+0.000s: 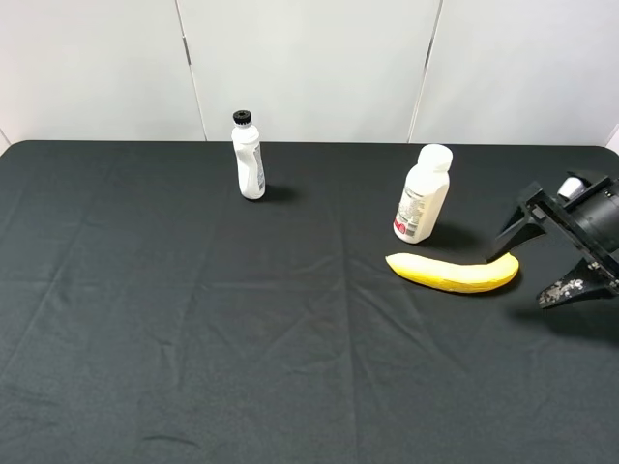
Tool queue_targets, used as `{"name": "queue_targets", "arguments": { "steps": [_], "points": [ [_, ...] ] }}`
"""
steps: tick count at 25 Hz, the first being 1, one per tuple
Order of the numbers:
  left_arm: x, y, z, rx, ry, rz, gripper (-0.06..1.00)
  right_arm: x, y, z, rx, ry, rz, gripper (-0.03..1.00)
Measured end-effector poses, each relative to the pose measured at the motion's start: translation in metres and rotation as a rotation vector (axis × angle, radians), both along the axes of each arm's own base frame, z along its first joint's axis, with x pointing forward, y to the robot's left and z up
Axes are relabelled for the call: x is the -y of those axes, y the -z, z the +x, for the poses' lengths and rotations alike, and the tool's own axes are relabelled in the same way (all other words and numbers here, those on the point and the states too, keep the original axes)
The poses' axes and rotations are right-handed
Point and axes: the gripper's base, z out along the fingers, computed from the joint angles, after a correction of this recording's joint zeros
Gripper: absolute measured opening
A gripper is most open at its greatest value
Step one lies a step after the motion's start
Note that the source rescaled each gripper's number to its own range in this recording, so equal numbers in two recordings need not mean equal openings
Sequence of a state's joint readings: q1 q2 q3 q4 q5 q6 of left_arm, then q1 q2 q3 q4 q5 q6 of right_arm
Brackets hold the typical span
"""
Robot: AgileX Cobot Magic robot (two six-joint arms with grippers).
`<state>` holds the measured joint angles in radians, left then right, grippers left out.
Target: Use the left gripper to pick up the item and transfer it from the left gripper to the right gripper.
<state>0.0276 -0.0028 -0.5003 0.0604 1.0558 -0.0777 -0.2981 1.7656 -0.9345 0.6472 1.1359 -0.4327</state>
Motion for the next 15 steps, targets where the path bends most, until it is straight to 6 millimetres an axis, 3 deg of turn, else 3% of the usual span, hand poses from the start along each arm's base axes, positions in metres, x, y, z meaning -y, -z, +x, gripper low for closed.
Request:
{"name": "queue_targets", "arguments": {
  "steps": [8, 15],
  "points": [
    [0.0, 0.0, 0.0, 0.0, 0.0, 0.0, 1.0, -0.002, -0.061, -0.014, 0.244, 0.01, -0.104, 1.0],
    [0.0, 0.0, 0.0, 0.0, 0.0, 0.0, 1.0, -0.005, -0.126, -0.047, 0.539, 0.008, -0.291, 1.0]
  ]
}}
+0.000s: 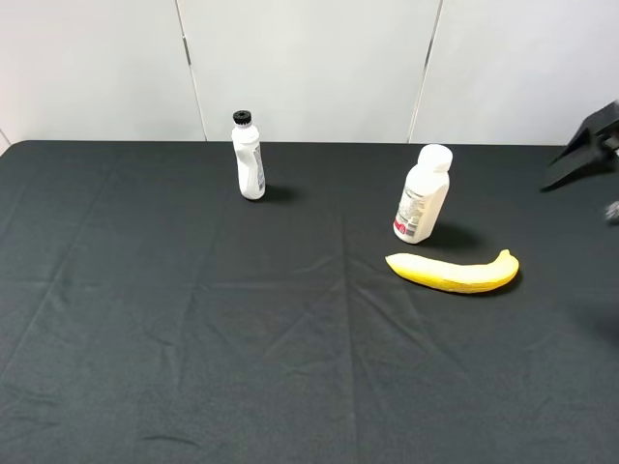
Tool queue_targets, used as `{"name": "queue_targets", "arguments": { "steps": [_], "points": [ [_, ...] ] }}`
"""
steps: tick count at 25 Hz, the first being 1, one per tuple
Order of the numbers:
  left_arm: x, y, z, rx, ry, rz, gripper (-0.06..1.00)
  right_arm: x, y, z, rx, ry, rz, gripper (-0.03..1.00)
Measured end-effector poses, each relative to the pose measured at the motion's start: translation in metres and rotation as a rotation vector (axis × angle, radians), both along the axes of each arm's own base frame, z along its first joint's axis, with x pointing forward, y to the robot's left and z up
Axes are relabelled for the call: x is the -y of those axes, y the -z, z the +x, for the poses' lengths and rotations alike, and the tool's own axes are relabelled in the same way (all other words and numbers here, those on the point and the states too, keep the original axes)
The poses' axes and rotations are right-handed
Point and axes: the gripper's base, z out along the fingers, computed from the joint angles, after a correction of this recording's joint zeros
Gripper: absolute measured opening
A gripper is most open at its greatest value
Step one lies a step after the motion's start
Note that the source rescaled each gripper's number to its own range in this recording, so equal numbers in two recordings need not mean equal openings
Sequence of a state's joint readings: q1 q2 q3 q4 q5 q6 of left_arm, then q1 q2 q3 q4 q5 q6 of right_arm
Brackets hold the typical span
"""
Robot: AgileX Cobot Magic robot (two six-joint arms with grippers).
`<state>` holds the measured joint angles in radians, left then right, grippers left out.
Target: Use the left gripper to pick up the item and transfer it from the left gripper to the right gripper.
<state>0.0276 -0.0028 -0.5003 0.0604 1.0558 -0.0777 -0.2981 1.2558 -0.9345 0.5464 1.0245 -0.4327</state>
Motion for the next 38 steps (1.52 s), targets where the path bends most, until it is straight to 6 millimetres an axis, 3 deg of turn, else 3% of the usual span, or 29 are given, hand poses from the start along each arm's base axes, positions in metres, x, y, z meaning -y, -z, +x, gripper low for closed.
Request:
{"name": "queue_targets", "arguments": {
  "steps": [7, 8, 11, 15, 16, 19, 26, 32, 35, 38],
  "points": [
    [0.0, 0.0, 0.0, 0.0, 0.0, 0.0, 1.0, -0.009, -0.053, -0.053, 0.253, 0.0, -0.181, 1.0],
    [0.0, 0.0, 0.0, 0.0, 0.0, 0.0, 1.0, -0.009, -0.053, -0.053, 0.253, 0.0, -0.181, 1.0],
    [0.0, 0.0, 0.0, 0.0, 0.0, 0.0, 1.0, -0.017, -0.074, -0.083, 0.369, 0.01, -0.231, 1.0],
    [0.0, 0.0, 0.0, 0.0, 0.0, 0.0, 1.0, -0.025, -0.087, -0.11, 0.468, 0.024, -0.255, 1.0],
    [0.0, 0.0, 0.0, 0.0, 0.0, 0.0, 1.0, -0.025, -0.087, -0.11, 0.468, 0.024, -0.255, 1.0],
    [0.0, 0.0, 0.0, 0.0, 0.0, 0.0, 1.0, -0.035, -0.084, -0.141, 0.529, 0.053, -0.244, 1.0],
    [0.0, 0.0, 0.0, 0.0, 0.0, 0.0, 1.0, -0.054, -0.054, -0.204, 0.625, 0.016, -0.28, 1.0],
    [0.0, 0.0, 0.0, 0.0, 0.0, 0.0, 1.0, -0.053, -0.038, -0.253, 0.726, 0.125, -0.424, 1.0],
    [0.0, 0.0, 0.0, 0.0, 0.0, 0.0, 1.0, -0.048, -0.034, -0.265, 0.742, 0.216, -0.459, 1.0],
    [0.0, 0.0, 0.0, 0.0, 0.0, 0.0, 1.0, -0.041, -0.025, -0.261, 0.687, 0.268, -0.486, 1.0]
  ]
}}
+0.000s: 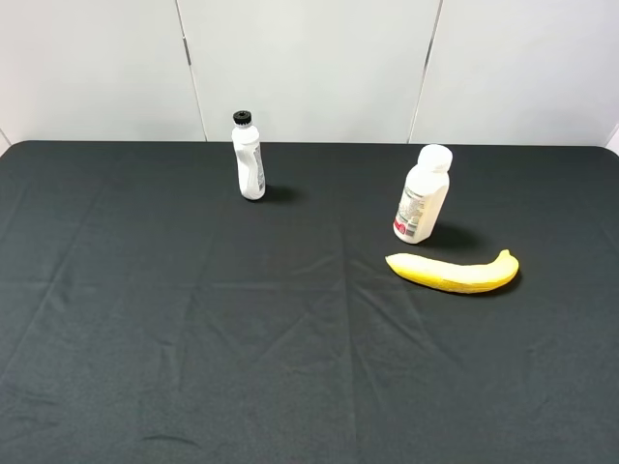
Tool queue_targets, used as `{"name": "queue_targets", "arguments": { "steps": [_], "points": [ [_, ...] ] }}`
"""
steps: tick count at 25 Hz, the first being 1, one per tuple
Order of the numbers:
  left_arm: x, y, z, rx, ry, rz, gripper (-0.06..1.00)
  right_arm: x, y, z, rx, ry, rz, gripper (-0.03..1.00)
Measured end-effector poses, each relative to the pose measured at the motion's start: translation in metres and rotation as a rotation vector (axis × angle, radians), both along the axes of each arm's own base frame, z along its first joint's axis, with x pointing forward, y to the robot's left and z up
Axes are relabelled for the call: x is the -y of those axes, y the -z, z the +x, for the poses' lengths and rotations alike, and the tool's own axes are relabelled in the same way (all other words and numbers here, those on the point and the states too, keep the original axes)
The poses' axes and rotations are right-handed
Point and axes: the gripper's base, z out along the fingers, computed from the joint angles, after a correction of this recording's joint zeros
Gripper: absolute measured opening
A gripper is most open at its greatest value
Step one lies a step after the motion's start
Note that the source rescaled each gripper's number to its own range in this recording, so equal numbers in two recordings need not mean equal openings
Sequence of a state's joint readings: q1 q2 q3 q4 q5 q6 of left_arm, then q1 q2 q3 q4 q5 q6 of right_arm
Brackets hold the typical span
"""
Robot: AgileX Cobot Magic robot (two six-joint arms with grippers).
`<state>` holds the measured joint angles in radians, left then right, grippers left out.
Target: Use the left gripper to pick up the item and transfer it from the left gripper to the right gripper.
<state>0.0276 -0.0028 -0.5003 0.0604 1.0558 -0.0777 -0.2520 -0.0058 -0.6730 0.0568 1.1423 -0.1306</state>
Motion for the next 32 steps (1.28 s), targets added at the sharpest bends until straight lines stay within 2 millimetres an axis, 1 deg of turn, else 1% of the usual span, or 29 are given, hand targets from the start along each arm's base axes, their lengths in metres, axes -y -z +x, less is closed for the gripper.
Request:
{"name": "queue_targets", "arguments": {
  "steps": [6, 7, 29, 32],
  "points": [
    [0.0, 0.0, 0.0, 0.0, 0.0, 0.0, 1.0, 0.008, 0.032, 0.022, -0.065, 0.029, 0.035, 1.0],
    [0.0, 0.0, 0.0, 0.0, 0.0, 0.0, 1.0, 0.008, 0.035, 0.025, -0.065, 0.03, 0.037, 1.0],
    [0.0, 0.0, 0.0, 0.0, 0.0, 0.0, 1.0, 0.008, 0.035, 0.027, -0.039, 0.024, 0.051, 1.0],
    [0.0, 0.0, 0.0, 0.0, 0.0, 0.0, 1.0, 0.008, 0.035, 0.027, -0.039, -0.026, 0.052, 1.0]
  ]
}}
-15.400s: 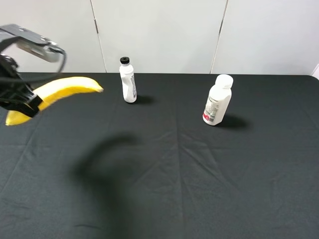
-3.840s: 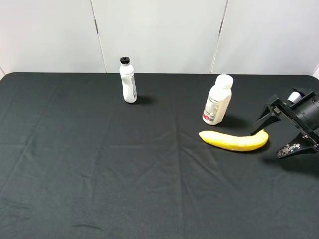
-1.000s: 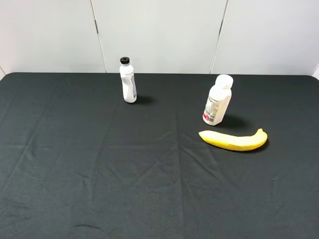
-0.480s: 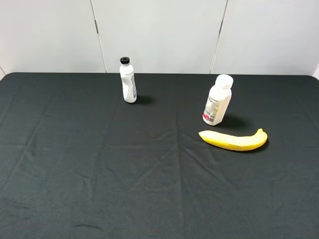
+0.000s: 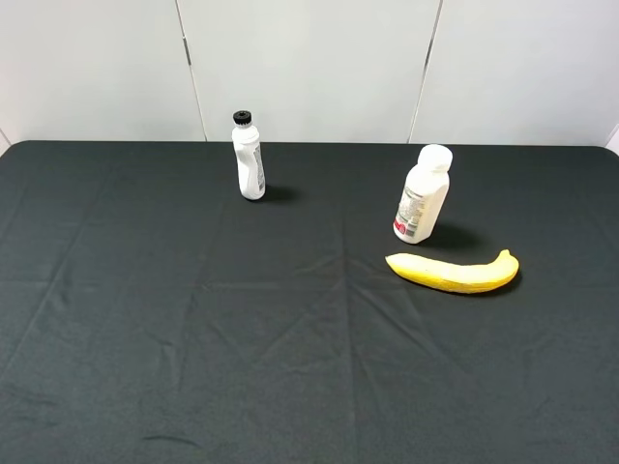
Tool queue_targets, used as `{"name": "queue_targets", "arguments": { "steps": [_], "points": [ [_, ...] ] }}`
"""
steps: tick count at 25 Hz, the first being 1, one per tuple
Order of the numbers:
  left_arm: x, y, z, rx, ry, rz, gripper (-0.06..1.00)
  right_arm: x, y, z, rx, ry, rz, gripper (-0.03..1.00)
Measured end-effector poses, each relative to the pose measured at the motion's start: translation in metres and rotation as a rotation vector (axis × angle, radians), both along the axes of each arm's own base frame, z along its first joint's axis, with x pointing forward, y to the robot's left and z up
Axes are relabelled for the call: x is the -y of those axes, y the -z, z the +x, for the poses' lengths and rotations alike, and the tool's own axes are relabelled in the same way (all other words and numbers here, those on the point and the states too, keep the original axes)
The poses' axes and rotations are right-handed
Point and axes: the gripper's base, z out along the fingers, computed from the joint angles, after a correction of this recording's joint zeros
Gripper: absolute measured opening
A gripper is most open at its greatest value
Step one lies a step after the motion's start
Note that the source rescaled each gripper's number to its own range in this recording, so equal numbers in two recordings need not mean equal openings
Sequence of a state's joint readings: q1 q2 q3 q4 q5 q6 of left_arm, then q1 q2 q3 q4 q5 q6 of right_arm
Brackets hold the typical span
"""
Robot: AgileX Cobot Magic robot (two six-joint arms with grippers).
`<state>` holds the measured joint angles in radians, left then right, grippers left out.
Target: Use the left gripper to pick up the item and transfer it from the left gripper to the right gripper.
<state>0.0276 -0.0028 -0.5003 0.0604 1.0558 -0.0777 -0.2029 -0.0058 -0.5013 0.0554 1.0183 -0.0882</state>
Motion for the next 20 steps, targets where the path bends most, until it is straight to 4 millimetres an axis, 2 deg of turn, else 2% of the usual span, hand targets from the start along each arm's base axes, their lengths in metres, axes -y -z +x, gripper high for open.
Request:
{"name": "queue_targets", "arguments": {
  "steps": [7, 20],
  "points": [
    [0.0, 0.0, 0.0, 0.0, 0.0, 0.0, 1.0, 0.0002, 0.0, -0.0008, 0.0, -0.155, 0.004, 1.0],
    [0.0, 0.0, 0.0, 0.0, 0.0, 0.0, 1.0, 0.0, 0.0, -0.0008, 0.0, -0.165, 0.007, 1.0]
  ]
}}
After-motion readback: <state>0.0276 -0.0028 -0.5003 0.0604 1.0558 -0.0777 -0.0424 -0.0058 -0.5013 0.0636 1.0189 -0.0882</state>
